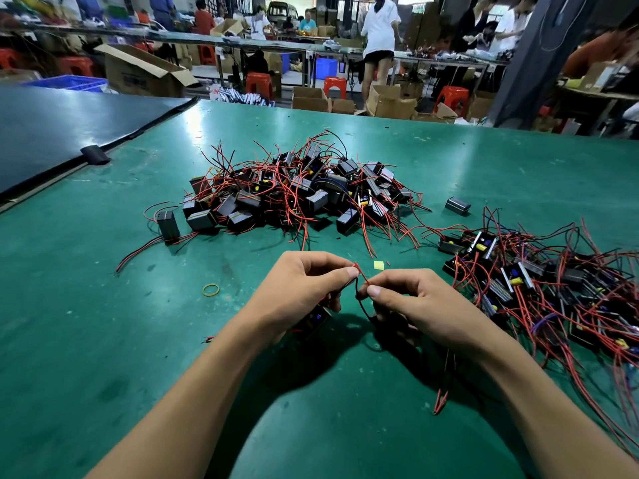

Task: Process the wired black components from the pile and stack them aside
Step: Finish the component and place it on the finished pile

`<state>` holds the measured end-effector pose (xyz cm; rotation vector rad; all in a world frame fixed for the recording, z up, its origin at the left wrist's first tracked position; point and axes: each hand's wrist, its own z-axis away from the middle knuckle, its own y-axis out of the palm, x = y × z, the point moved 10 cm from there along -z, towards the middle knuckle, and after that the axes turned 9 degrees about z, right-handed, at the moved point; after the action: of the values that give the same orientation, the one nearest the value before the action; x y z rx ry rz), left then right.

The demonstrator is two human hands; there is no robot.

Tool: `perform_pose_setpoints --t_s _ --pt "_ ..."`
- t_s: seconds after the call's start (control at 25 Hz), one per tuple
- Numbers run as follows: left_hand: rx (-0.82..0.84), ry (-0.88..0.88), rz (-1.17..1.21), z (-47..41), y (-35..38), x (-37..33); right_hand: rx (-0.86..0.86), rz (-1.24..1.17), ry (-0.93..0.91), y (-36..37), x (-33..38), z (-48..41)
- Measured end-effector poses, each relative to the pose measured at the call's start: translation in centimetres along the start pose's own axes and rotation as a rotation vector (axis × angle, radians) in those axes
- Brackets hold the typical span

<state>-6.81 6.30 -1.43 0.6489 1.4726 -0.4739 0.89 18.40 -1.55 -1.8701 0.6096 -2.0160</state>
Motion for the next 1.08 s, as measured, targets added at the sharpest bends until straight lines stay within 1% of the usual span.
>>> perform_pose_setpoints --t_s 0.16,0.44,0.6,1.08 --pt "-0.05 0.03 0.004 0.0 -0.5 -0.4 0.008 0.01 0.005 0.1 0.0 0.0" --pt "-0.098 0.073 -0.015 0.3 -0.5 -0.8 0.027 -0.071 0.024 0.4 -0.2 0.0" --pt "-0.147 0.091 0.025 0.3 -0.6 -0.9 0.029 -0.088 0.023 0.6 -0.1 0.1" --pt "-0.175 0.135 0.003 0.5 -0.5 -1.5 0.012 -0.043 0.027 0.5 -0.3 -0.1"
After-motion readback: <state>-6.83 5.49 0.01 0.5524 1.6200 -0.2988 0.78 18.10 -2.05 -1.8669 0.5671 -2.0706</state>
